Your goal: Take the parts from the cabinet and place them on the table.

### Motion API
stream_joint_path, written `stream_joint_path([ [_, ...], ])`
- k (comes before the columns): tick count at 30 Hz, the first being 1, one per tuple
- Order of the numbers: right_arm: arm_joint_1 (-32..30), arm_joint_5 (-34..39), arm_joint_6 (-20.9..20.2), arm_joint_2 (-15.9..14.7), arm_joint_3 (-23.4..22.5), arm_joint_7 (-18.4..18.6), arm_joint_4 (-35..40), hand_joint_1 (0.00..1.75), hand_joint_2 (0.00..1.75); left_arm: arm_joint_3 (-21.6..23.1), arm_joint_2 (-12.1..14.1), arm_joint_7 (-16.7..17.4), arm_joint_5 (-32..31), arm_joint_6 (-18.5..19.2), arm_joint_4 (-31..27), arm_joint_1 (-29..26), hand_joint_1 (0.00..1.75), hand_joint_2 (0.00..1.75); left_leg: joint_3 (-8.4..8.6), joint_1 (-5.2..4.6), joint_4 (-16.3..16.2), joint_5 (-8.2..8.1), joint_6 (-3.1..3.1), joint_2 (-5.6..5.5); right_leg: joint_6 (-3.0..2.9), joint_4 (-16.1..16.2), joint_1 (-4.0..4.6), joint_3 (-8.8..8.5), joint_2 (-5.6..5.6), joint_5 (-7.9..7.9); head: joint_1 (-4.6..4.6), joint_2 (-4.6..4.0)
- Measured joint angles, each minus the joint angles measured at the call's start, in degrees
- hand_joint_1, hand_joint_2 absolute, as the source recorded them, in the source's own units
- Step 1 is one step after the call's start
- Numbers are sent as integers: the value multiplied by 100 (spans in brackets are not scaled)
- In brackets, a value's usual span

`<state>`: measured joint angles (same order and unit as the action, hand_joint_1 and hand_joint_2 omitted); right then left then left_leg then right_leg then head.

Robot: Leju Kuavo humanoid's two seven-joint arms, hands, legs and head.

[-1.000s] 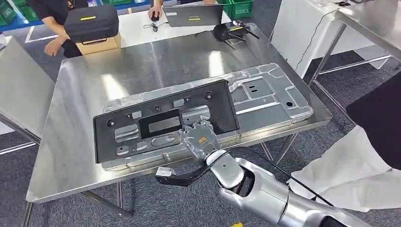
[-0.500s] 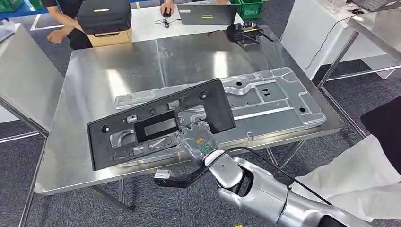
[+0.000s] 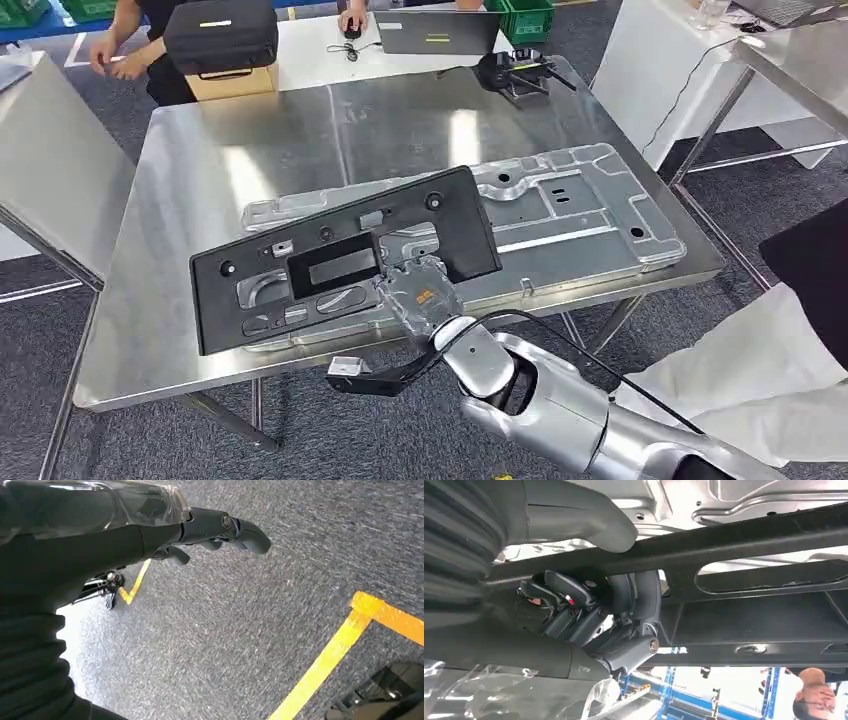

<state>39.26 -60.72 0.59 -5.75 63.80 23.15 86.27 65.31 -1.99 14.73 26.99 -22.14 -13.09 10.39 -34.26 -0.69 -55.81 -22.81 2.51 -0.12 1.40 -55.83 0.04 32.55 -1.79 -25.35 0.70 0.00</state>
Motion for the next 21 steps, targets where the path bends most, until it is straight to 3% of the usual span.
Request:
stream_joint_path([
  [21,1,-48,15,-2,-2,35,-15,175,175,2,0,15,-20,-2,0,9,0,175,-1,28,1,1,-3,1,-2,0,28,-1,1,-1,0,0],
])
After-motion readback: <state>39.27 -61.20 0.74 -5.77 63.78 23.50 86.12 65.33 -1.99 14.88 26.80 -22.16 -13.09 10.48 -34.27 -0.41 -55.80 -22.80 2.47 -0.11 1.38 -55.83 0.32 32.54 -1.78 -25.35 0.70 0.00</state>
